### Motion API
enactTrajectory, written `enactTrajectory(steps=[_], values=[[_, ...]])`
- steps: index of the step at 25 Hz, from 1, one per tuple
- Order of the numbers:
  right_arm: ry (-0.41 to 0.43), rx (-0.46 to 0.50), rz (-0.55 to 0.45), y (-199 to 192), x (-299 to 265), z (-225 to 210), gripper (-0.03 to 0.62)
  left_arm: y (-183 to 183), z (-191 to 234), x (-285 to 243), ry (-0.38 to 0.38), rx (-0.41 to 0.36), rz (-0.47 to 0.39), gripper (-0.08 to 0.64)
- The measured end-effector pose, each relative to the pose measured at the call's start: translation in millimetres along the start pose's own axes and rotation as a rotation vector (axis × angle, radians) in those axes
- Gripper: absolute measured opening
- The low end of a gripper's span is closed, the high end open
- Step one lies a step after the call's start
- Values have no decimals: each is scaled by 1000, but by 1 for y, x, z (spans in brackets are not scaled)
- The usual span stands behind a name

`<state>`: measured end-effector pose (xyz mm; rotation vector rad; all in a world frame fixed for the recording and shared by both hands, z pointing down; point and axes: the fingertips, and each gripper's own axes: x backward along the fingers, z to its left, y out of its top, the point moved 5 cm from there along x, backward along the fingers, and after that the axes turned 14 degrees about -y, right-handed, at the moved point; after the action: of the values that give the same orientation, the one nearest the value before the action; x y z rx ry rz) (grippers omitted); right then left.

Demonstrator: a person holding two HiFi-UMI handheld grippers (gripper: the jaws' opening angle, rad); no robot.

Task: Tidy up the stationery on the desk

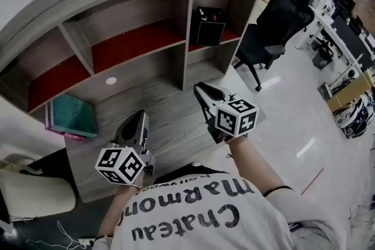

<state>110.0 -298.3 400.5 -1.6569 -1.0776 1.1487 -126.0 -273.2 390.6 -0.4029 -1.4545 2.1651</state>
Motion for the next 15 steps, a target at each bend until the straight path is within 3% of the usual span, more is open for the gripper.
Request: enactTrajectory(steps=[7, 15], values=[[-78, -18, -177, 48, 43, 6, 64, 6, -5, 14, -61, -29, 7, 15], [-110, 11, -281, 79, 74, 22, 64, 5, -9, 19, -95, -21, 1, 15]])
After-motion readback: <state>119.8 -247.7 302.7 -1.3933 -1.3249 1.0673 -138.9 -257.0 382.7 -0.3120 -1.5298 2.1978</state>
